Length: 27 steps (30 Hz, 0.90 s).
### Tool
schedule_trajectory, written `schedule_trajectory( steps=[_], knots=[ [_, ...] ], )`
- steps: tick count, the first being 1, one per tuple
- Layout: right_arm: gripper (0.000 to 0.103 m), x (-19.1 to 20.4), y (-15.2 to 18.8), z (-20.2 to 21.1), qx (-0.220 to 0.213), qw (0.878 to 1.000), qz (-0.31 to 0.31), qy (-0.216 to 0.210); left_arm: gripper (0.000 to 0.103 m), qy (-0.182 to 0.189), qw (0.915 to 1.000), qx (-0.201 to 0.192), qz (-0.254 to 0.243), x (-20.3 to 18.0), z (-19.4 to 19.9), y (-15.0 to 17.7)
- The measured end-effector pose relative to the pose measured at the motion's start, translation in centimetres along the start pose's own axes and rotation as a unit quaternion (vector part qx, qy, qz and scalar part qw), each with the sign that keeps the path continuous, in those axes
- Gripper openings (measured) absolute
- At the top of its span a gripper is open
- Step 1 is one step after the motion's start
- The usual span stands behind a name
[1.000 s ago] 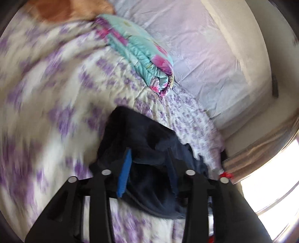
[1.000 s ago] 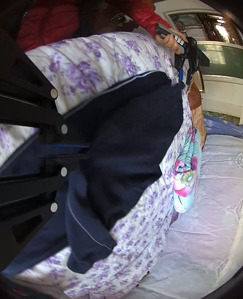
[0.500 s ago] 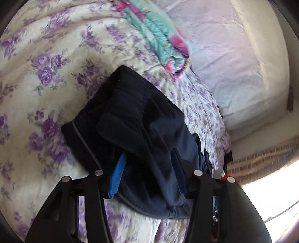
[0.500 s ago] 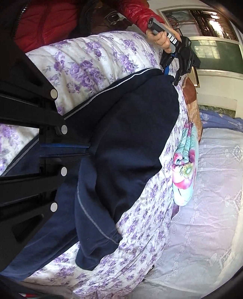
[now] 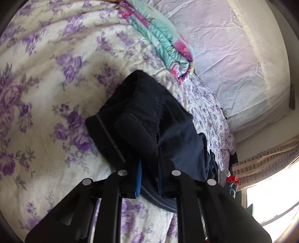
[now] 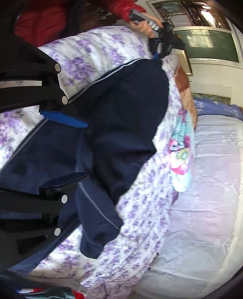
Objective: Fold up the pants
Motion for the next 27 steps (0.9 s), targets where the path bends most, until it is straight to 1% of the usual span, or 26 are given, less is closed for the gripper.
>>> schedule_trajectory(
  steps=[2, 3, 4, 5, 7, 8, 10, 12, 13, 14, 16, 17, 20, 22, 24, 26, 27],
  knots=[
    [0.050, 0.9, -0.6, -0.7, 0.008, 0.998, 0.056, 0.010, 0.013, 0.008, 0.9998, 0.009, 0.013, 0.4, -0.3, -0.1],
    [0.050, 1.5, -0.8, -1.1, 0.015, 0.996, 0.085, 0.006, 0.013, 0.010, 0.9998, 0.011, 0.013, 0.4, -0.3, -0.1],
    [0.050, 2.3, -0.9, -1.6, 0.026, 0.992, 0.125, -0.012, 0.012, 0.008, 0.9999, 0.013, 0.006, 0.2, -0.2, -0.3],
    [0.050, 3.0, -0.8, -2.0, 0.033, 0.986, 0.163, -0.027, 0.013, 0.004, 0.9999, 0.013, 0.000, 0.0, -0.1, -0.4],
    [0.050, 3.6, -0.7, -2.7, 0.049, 0.973, 0.225, -0.034, 0.013, -0.007, 0.9998, 0.014, -0.010, -0.4, -0.1, -0.6],
    [0.049, 3.4, -0.5, -3.5, 0.067, 0.964, 0.255, -0.037, 0.013, -0.014, 0.9997, 0.015, -0.016, -0.6, -0.1, -0.8],
    [0.045, 3.0, -0.5, -4.7, 0.085, 0.959, 0.265, -0.057, 0.013, -0.021, 0.9995, 0.015, -0.020, -0.8, -0.2, -0.9],
    [0.006, 2.7, -0.3, -5.6, 0.102, 0.958, 0.258, -0.074, 0.013, -0.023, 0.9995, 0.015, -0.018, -0.9, -0.3, -1.1],
    [0.003, 2.7, -0.1, -5.9, 0.109, 0.958, 0.253, -0.080, 0.013, -0.024, 0.9995, 0.016, -0.017, -0.9, -0.3, -1.1],
    [0.003, 2.9, 0.1, -6.0, 0.115, 0.958, 0.247, -0.085, 0.013, -0.024, 0.9994, 0.017, -0.016, -0.8, -0.4, -1.2],
    [0.003, 3.5, 0.5, -5.9, 0.118, 0.958, 0.249, -0.082, 0.012, -0.024, 0.9994, 0.020, -0.016, -0.8, -0.4, -1.3],
    [0.002, 3.8, 0.6, -5.4, 0.114, 0.958, 0.255, -0.074, 0.013, -0.023, 0.9994, 0.019, -0.018, -1.0, -0.2, -1.4],
    [0.002, 4.6, 0.3, -3.2, 0.094, 0.965, 0.236, -0.067, 0.013, -0.015, 0.9995, 0.005, -0.028, -1.8, 0.9, -1.2],
    [0.002, 5.0, 0.3, -1.8, 0.084, 0.968, 0.225, -0.065, 0.013, -0.017, 0.9992, -0.006, -0.036, -2.0, 1.7, -0.9],
    [0.002, 5.4, 1.2, -1.3, 0.082, 0.972, 0.210, -0.072, 0.013, -0.013, 0.9995, -0.008, -0.029, -1.5, 1.9, -0.7],
    [0.002, 6.1, 2.6, -1.5, 0.087, 0.973, 0.199, -0.083, 0.012, -0.003, 0.9999, -0.004, -0.011, -0.5, 2.0, -0.2],
    [0.000, 6.3, 3.1, -1.7, 0.091, 0.972, 0.194, -0.092, 0.012, -0.006, 1.0000, -0.003, -0.004, 0.3, 1.9, 0.1]
  ],
)
Point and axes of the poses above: each gripper's, at about its wrist camera, not at the fingertips, and z roughly against the way its jaws point, x to its left, y to its underside, the point moved 9 cm from there along -z, roughly the way its jaws point, and after that the axes turned 5 degrees about -y, right-handed, at the moved point
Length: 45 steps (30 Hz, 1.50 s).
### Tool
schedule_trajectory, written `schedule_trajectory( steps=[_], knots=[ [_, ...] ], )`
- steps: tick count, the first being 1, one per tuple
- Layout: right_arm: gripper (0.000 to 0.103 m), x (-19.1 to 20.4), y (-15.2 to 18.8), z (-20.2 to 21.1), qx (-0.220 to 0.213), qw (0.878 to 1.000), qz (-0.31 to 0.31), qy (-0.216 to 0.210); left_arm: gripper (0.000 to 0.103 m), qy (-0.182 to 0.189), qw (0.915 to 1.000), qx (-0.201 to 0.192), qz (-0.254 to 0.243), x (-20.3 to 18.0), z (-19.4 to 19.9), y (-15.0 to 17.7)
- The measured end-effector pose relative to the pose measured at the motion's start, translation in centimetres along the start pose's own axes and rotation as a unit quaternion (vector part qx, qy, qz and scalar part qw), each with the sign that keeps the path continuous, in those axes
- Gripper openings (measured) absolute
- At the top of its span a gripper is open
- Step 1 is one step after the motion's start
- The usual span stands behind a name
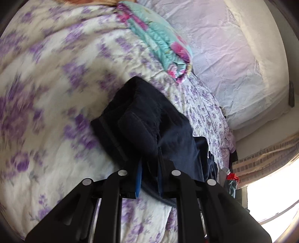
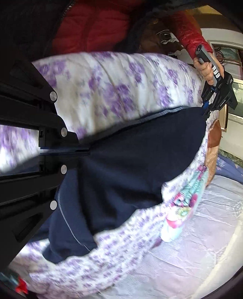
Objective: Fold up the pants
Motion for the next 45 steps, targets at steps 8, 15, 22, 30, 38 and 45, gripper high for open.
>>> schedule_trajectory(
  steps=[8, 15, 22, 30, 38, 45],
  knots=[
    [0.001, 1.0, 0.7, 0.8, -0.021, 0.997, -0.066, -0.046, 0.017, -0.042, 0.9983, -0.032, -0.025, 1.2, 2.6, 1.6],
    [0.083, -10.6, 0.2, 4.0, -0.069, 0.956, -0.271, 0.088, 0.027, -0.021, 0.9761, -0.022, -0.215, -11.5, 2.2, 5.9],
    [0.083, -20.9, -0.2, 0.1, -0.018, 0.898, -0.419, 0.135, 0.028, 0.027, 0.9186, 0.136, -0.370, -25.3, -13.1, 15.6],
    [0.082, -26.5, 0.0, -6.9, 0.054, 0.867, -0.476, 0.137, 0.034, 0.107, 0.9040, 0.179, -0.373, -23.7, -18.4, 21.1],
    [0.071, -26.5, 3.2, -9.4, 0.091, 0.851, -0.494, 0.153, 0.039, 0.123, 0.9035, 0.183, -0.368, -23.0, -17.4, 20.8],
    [0.022, -26.4, 3.0, -7.0, 0.050, 0.860, -0.484, 0.156, 0.056, 0.117, 0.8887, 0.162, -0.413, -24.2, -17.1, 21.8]
  ],
)
Point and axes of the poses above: each gripper's, at about its wrist camera, not at the fingertips, and z roughly against the way its jaws point, x to its left, y to its underside, the point moved 9 cm from there along -z, roughly the way its jaws point, and after that the axes turned 5 degrees about -y, right-handed, at the moved point
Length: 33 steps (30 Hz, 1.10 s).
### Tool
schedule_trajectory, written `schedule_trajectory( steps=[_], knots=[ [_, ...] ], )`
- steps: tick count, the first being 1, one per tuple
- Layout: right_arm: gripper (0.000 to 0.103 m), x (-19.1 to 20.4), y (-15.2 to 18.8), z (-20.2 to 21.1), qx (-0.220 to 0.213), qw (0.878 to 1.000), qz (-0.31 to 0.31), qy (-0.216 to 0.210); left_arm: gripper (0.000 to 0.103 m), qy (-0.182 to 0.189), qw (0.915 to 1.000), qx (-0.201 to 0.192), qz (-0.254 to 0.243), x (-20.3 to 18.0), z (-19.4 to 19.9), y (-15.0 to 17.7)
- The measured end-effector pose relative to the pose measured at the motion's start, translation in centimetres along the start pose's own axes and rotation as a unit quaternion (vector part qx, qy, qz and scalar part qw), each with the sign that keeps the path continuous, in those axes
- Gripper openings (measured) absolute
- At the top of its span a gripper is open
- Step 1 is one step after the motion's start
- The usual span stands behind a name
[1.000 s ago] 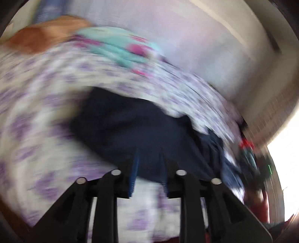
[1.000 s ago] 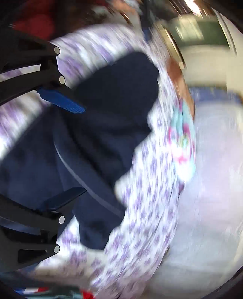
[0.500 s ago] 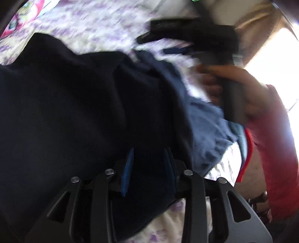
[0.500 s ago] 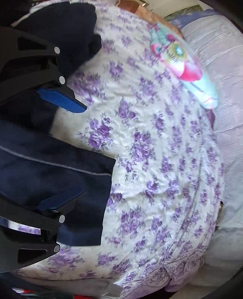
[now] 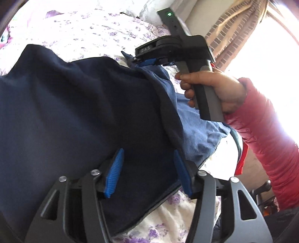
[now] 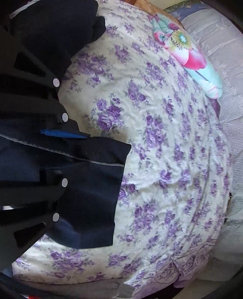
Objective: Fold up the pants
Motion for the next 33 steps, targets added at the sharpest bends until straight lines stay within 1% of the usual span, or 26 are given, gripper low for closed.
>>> schedule_trajectory(
  steps=[1, 3, 6, 7, 8, 9, 10, 11, 12, 13, 14, 15, 16, 18, 19, 20, 22, 23, 24, 27, 30, 33],
  knots=[
    [0.021, -0.2, 0.1, 0.6, -0.007, 1.000, 0.001, -0.002, 0.057, -0.001, 1.0000, 0.000, -0.002, 0.0, 0.0, 0.0],
    [0.020, -0.7, 0.2, 1.8, -0.023, 0.999, -0.016, -0.020, 0.057, 0.000, 1.0000, 0.000, -0.003, -0.4, -0.1, 0.0],
    [0.020, -2.0, 0.5, 5.6, -0.067, 0.995, -0.049, -0.058, 0.058, 0.003, 1.0000, 0.000, 0.000, -0.4, 0.1, 0.0],
    [0.020, -3.0, 1.0, 8.2, -0.098, 0.990, -0.068, -0.078, 0.058, 0.004, 1.0000, 0.000, 0.001, -0.3, 0.2, 0.0],
    [0.019, -3.9, 1.5, 10.1, -0.119, 0.985, -0.083, -0.093, 0.058, 0.005, 1.0000, 0.000, 0.002, -0.2, 0.2, -0.1],
    [0.019, -5.1, 2.2, 12.4, -0.145, 0.978, -0.102, -0.111, 0.058, 0.006, 1.0000, 0.000, 0.003, -0.1, 0.3, -0.1],
    [0.019, -6.6, 3.3, 15.0, -0.176, 0.968, -0.126, -0.130, 0.059, 0.008, 1.0000, 0.000, 0.003, -0.5, -0.1, 0.0],
    [0.019, -8.9, 5.3, 18.3, -0.216, 0.951, -0.161, -0.153, 0.060, 0.012, 0.9999, 0.000, 0.006, -0.4, -0.1, 0.0],
    [0.019, -10.2, 6.7, 19.9, -0.234, 0.941, -0.182, -0.166, 0.060, 0.014, 0.9999, -0.001, 0.007, -0.4, -0.1, 0.0],
    [0.019, -12.3, 9.4, 21.9, -0.256, 0.923, -0.217, -0.189, 0.061, 0.017, 0.9998, -0.002, 0.010, -0.5, -0.1, 0.0],
    [0.010, -13.5, 11.4, 22.8, -0.267, 0.913, -0.237, -0.198, 0.063, 0.021, 0.9997, -0.003, 0.014, -0.4, 0.0, 0.0],
    [0.009, -14.8, 13.4, 23.4, -0.273, 0.907, -0.256, -0.193, 0.064, 0.025, 0.9995, -0.002, 0.018, -0.4, 0.0, 0.0],
    [0.009, -16.2, 15.9, 23.4, -0.273, 0.904, -0.273, -0.183, 0.064, 0.027, 0.9995, -0.002, 0.019, -0.4, 0.1, 0.0],
    [0.010, -17.9, 18.4, 22.1, -0.254, 0.903, -0.297, -0.178, 0.065, 0.026, 0.9995, -0.002, 0.016, -0.5, 0.0, 0.0],
    [0.013, -18.7, 19.6, 21.1, -0.241, 0.902, -0.312, -0.177, 0.066, 0.024, 0.9996, -0.002, 0.011, -0.6, 0.0, 0.1],
    [0.013, -18.9, 20.3, 20.4, -0.234, 0.900, -0.318, -0.182, 0.067, 0.023, 0.9997, -0.003, 0.009, -0.6, 0.1, 0.1],
    [0.018, -18.1, 20.5, 19.3, -0.219, 0.896, -0.320, -0.217, 0.067, 0.020, 0.9998, -0.004, 0.007, -0.7, -0.1, 0.1],
    [0.032, -17.3, 20.3, 18.7, -0.211, 0.891, -0.321, -0.243, 0.067, 0.020, 0.9998, -0.005, 0.008, -0.6, -0.1, 0.0],
    [0.042, -16.8, 20.1, 18.2, -0.205, 0.888, -0.323, -0.256, 0.067, 0.021, 0.9997, -0.005, 0.010, -0.6, -0.1, -0.1],
    [0.042, -15.7, 20.2, 16.8, -0.188, 0.883, -0.333, -0.272, 0.067, 0.021, 0.9997, -0.006, 0.013, -0.6, 0.0, -0.2],
    [0.042, -16.1, 20.8, 15.7, -0.182, 0.863, -0.371, -0.291, 0.067, 0.017, 0.9998, -0.006, 0.010, -0.7, -0.2, -0.2],
    [0.040, -16.5, 21.4, 14.1, -0.167, 0.851, -0.403, -0.293, 0.069, 0.013, 0.9999, -0.007, 0.004, -0.8, -0.1, -0.1]
  ],
)
Point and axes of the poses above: each gripper's, at about its wrist camera, not at the fingertips, and z roughly against the way its jaws point, x to its left, y to its underside, the point moved 9 cm from there along -z, roughly the way its jaws point, and after that the axes turned 5 degrees about -y, right-handed, at the moved point
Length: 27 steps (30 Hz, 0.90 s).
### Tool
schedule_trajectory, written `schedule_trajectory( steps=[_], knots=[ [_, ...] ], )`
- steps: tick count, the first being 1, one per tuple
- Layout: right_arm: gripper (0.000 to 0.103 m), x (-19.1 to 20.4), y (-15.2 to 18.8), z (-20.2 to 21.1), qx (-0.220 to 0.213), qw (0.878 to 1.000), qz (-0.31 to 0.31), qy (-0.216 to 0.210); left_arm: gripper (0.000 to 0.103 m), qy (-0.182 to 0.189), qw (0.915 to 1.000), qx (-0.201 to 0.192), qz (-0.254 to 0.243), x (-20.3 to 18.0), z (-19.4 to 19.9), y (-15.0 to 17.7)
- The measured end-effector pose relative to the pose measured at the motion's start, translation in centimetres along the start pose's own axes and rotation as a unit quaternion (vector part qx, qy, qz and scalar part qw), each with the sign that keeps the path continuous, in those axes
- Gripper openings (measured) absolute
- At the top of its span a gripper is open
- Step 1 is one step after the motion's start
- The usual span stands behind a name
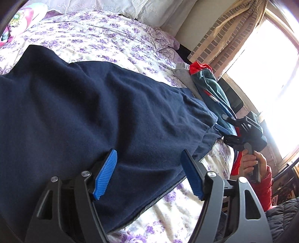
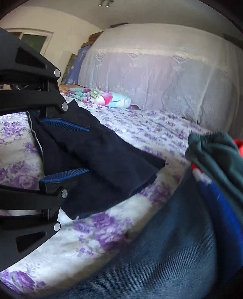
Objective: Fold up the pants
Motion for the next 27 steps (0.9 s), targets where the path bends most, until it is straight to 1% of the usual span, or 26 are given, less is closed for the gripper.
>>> schedule_trajectory(
  steps=[2, 5, 7, 8, 9, 10, 12, 14, 15, 17, 18, 19, 20, 22, 23, 24, 26, 27],
  knots=[
    [0.040, -0.4, -0.3, -0.3, -0.008, 1.000, -0.012, 0.001, 0.070, -0.002, 1.0000, 0.001, -0.002, 0.0, 0.0, 0.0],
    [0.039, -0.5, -1.1, -1.3, -0.021, 1.000, -0.011, 0.013, 0.070, -0.010, 0.9999, 0.002, 0.002, -0.1, -0.1, -0.1],
    [0.026, -0.5, -1.5, -1.8, -0.024, 0.999, 0.002, 0.027, 0.070, -0.013, 0.9999, 0.004, 0.006, -0.1, -0.1, -0.2],
    [0.015, -0.3, -1.7, -1.9, -0.028, 0.999, 0.018, 0.040, 0.070, -0.012, 0.9999, 0.004, 0.007, -0.1, -0.1, -0.2],
    [0.014, 0.1, -1.7, -2.0, -0.032, 0.998, 0.032, 0.047, 0.070, -0.011, 0.9999, 0.003, 0.010, 0.0, 0.1, -0.2],
    [0.013, 0.8, -1.6, -1.8, -0.032, 0.998, 0.042, 0.046, 0.070, -0.009, 0.9998, 0.000, 0.018, 0.2, 0.4, -0.5],
    [0.012, 2.7, -1.5, -0.4, -0.033, 0.998, 0.055, 0.029, 0.070, -0.010, 0.9994, -0.006, 0.032, 0.8, 1.2, -1.3],
    [0.012, 6.1, -1.5, 1.8, -0.040, 0.996, 0.082, 0.012, 0.070, -0.012, 0.9993, -0.008, 0.035, 1.4, 2.1, -2.2],
    [0.011, 7.6, -1.5, 3.1, -0.043, 0.994, 0.097, 0.011, 0.070, -0.009, 0.9991, -0.013, 0.040, 1.5, 3.0, -2.8],
    [0.012, 9.2, -1.2, 5.0, -0.043, 0.989, 0.135, 0.030, 0.070, 0.010, 0.9987, -0.021, 0.045, 1.3, 4.5, -3.5],
    [0.012, 8.9, -0.9, 5.6, -0.038, 0.987, 0.148, 0.055, 0.071, 0.016, 0.9986, -0.023, 0.044, 1.2, 5.1, -3.6],
    [0.012, 8.0, -0.7, 5.7, -0.033, 0.986, 0.147, 0.070, 0.075, 0.016, 0.9987, -0.024, 0.042, 1.0, 5.6, -3.7],
    [0.012, 5.9, -0.4, 5.6, -0.022, 0.987, 0.132, 0.091, 0.079, 0.012, 0.9988, -0.024, 0.041, 0.9, 5.7, -3.5],
    [0.012, 2.1, 0.4, 4.5, 0.000, 0.988, 0.107, 0.114, 0.080, 0.013, 0.9992, -0.015, 0.036, 0.4, 5.3, -2.8],
    [0.012, 0.4, 1.0, 4.1, 0.007, 0.990, 0.085, 0.111, 0.080, 0.011, 0.9994, 0.003, 0.032, 0.0, 4.6, -2.0],
    [0.012, -0.3, 1.5, 4.1, 0.009, 0.993, 0.068, 0.101, 0.080, 0.006, 0.9994, 0.021, 0.026, -0.3, 4.0, -1.2],
    [0.013, -0.6, 1.8, 4.6, 0.003, 0.996, 0.050, 0.069, 0.080, -0.007, 0.9992, 0.038, 0.009, -1.0, 3.0, -0.2],
    [0.015, -0.3, 1.8, 4.9, 0.001, 0.997, 0.051, 0.063, 0.080, -0.014, 0.9990, 0.044, 0.000, -1.2, 2.5, 0.1]
  ],
)
Point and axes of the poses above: each gripper's, at about its wrist camera, not at the fingertips, and z roughly against the way its jaws point, x to its left, y to its underside, the point moved 9 cm from there along -z, roughly the way its jaws point, and after that the axes turned 5 degrees about -y, right-handed, at the moved point
